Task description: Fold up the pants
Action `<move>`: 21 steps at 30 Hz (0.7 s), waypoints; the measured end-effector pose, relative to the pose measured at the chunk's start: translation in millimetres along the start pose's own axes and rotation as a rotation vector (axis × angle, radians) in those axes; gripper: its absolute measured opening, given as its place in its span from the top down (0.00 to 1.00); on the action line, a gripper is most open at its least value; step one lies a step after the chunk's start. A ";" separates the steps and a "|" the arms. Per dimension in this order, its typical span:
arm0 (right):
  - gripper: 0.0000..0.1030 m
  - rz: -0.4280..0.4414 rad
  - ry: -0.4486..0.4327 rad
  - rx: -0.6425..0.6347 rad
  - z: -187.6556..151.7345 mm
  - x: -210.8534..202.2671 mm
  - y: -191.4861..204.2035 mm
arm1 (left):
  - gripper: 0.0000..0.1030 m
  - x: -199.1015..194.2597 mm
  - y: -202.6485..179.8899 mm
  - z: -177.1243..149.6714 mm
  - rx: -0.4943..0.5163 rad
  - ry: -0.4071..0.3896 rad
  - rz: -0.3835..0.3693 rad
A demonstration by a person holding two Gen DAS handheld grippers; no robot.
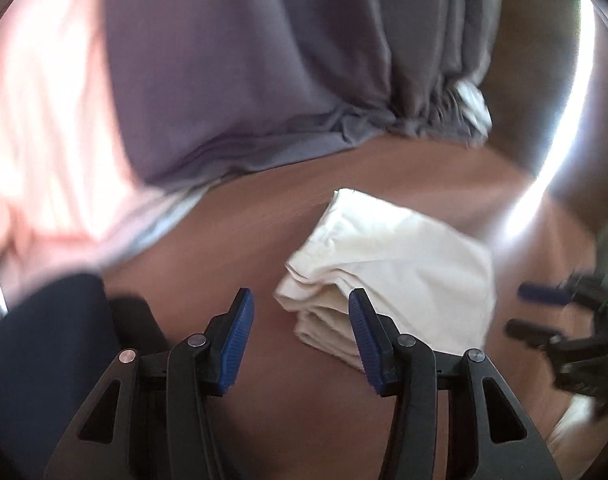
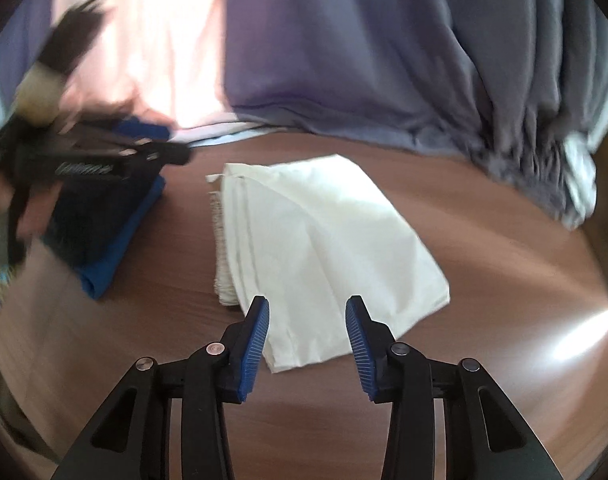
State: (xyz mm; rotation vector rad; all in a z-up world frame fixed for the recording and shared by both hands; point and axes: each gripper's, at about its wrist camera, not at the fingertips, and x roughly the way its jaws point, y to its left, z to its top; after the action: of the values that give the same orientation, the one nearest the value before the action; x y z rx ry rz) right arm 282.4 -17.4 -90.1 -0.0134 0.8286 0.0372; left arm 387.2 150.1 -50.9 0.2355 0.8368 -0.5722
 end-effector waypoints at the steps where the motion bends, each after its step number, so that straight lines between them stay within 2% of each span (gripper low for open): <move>1: 0.60 -0.003 0.007 0.036 -0.5 1.5 -7.5 | 0.53 -1.3 -2.8 -6.0 -0.072 -0.007 0.003; 3: 0.60 -0.002 0.019 0.092 -1.9 5.0 -19.1 | 0.53 2.0 -7.3 -11.7 -0.148 -0.010 -0.032; 5: 0.60 0.001 0.033 0.134 -3.6 7.7 -28.2 | 0.54 10.7 -14.0 -17.8 -0.244 -0.005 -0.015; 10: 0.60 0.004 0.040 0.166 -5.4 17.3 -45.7 | 0.54 39.9 -24.5 -20.0 -0.331 0.011 -0.001; 15: 0.60 0.074 0.072 0.244 -14.0 32.7 -63.5 | 0.56 58.0 -15.2 -20.7 -0.450 0.029 -0.035; 21: 0.60 0.137 0.095 0.281 -22.9 42.4 -67.7 | 0.64 75.7 -22.8 -22.1 -0.476 0.084 -0.058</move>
State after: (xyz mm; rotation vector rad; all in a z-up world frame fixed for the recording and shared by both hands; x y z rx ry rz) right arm 296.8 -84.5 -136.9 0.3078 0.9234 0.0490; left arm 400.6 111.3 -122.1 -0.2007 1.0383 -0.4038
